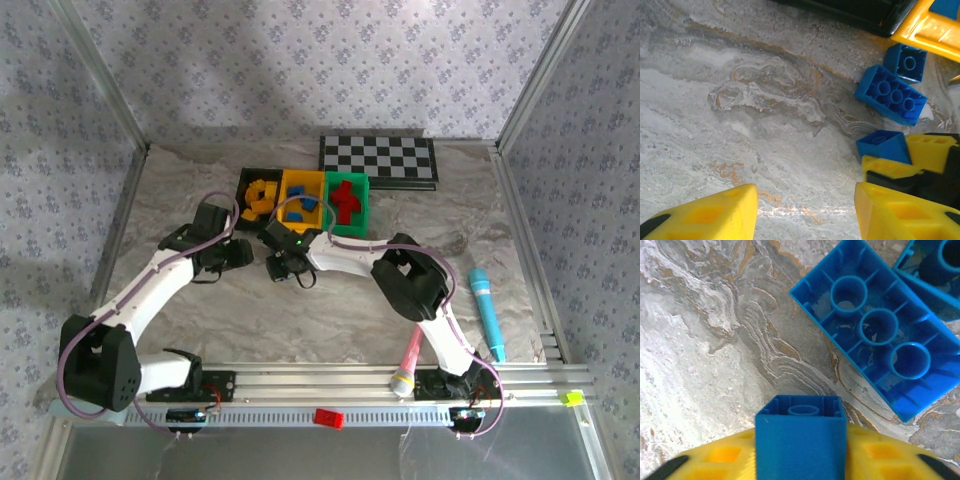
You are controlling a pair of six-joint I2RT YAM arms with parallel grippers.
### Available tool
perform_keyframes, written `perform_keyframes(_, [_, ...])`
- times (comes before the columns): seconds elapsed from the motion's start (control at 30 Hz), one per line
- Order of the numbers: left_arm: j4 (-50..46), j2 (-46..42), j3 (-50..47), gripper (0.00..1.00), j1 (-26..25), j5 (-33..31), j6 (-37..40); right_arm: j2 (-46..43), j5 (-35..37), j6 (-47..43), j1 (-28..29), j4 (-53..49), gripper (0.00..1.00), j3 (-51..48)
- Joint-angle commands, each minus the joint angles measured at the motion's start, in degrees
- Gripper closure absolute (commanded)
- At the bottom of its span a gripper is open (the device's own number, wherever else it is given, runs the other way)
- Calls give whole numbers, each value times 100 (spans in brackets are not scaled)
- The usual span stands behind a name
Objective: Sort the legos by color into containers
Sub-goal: Pick up the lego from the center of the table, then place the lego in the container.
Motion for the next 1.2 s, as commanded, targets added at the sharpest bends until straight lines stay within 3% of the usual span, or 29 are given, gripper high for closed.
perform_keyframes(0.0, [131,-97,-106,47,64,38,-38,18,-76,32,103,-200,70,-52])
perform_keyframes(0.57, [186,193,-38,47,75,234,32,-1264,720,52,196,-63,75,-542])
perform_keyframes(0.73, [174,73,-138,47,75,234,24,-1306,834,-206,-106,-102,75,-183])
perform_keyframes(0.9, [223,-130,-335,46,68,483,-93,-788,618,-491,-669,-268,74,787])
perform_keyframes(1.07, [215,-426,-615,46,49,620,-192,23,575,-505,-1185,-570,67,1984])
perform_keyframes(1.17, [106,-575,-705,46,49,635,-223,357,675,-516,-1320,-833,50,2576])
